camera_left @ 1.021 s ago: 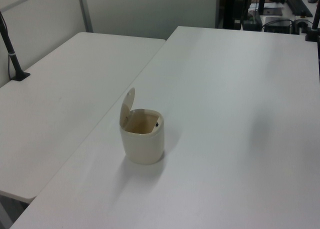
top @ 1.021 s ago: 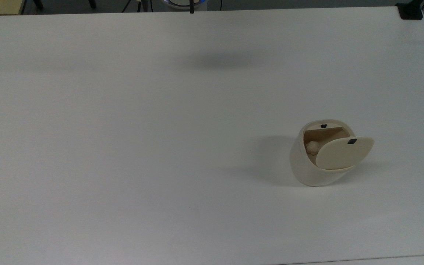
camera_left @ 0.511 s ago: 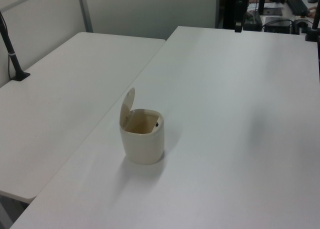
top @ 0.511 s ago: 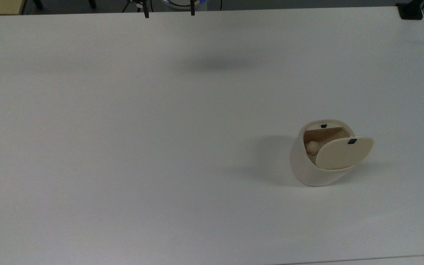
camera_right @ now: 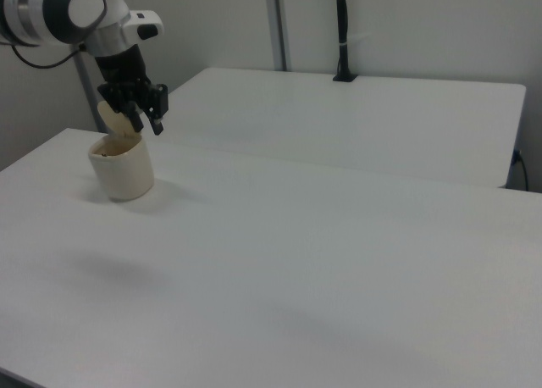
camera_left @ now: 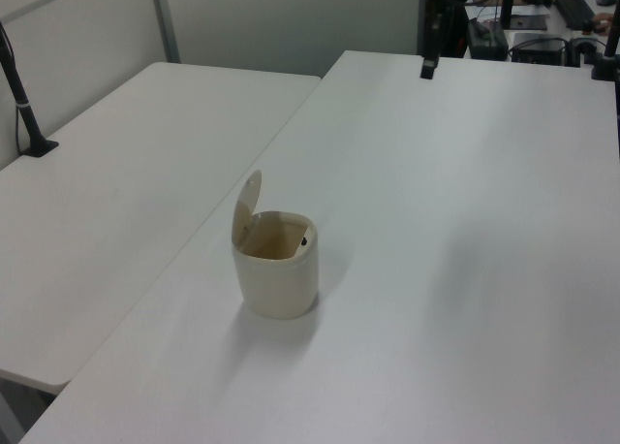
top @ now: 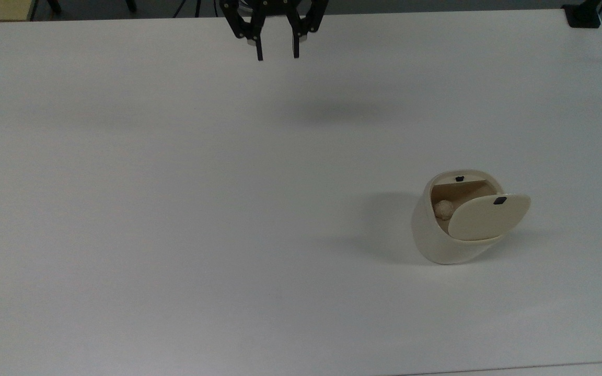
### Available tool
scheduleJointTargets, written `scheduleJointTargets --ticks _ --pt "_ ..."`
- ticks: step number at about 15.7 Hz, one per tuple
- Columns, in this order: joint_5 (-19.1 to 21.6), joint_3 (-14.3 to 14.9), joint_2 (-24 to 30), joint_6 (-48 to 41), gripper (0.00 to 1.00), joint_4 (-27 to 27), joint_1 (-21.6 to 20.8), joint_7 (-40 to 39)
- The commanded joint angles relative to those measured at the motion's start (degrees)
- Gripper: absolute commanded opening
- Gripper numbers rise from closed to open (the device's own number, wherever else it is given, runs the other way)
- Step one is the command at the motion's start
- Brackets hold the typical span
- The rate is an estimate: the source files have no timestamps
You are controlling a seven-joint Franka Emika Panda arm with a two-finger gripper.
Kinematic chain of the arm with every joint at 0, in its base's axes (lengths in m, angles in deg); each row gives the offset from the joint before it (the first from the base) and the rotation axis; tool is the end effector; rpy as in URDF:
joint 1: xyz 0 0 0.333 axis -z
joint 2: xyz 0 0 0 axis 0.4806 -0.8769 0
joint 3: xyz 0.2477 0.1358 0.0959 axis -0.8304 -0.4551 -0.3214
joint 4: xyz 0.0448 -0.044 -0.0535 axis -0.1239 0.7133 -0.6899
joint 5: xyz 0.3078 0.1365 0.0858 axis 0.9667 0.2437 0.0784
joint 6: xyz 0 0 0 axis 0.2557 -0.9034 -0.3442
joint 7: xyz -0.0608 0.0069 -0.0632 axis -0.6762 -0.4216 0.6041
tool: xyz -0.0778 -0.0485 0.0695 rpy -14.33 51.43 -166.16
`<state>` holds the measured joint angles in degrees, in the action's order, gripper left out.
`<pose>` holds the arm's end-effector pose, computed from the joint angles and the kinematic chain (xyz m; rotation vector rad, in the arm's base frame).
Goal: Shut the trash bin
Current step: 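Move the gripper down toward the raised lid of the cream bin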
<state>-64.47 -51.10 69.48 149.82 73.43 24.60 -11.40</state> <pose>0.5357 0.0784 0.5806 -3.1160 -0.1501 -0.2628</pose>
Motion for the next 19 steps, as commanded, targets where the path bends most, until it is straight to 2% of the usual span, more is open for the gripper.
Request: scheduleJointTargets --ticks 1,5,9,12,14,19 --pt "-0.48 0.21 -3.75 7.77 0.0 -2.59 -4.12 15.91" --pt "-0.75 0.29 -8.32 16.37 0.0 -6.72 -8.43 34.11" --pt "-0.66 0.29 -14.38 26.12 0.0 -11.91 -11.86 47.57" --pt "-0.23 0.9 -18.25 35.08 0.0 -13.06 -14.76 51.9" --pt "-0.22 1.08 -20.8 40.28 0.0 -13.06 -15.03 58.29" --pt "-0.92 1.52 -25.2 47.59 0.0 -14.29 -18.01 66.92"
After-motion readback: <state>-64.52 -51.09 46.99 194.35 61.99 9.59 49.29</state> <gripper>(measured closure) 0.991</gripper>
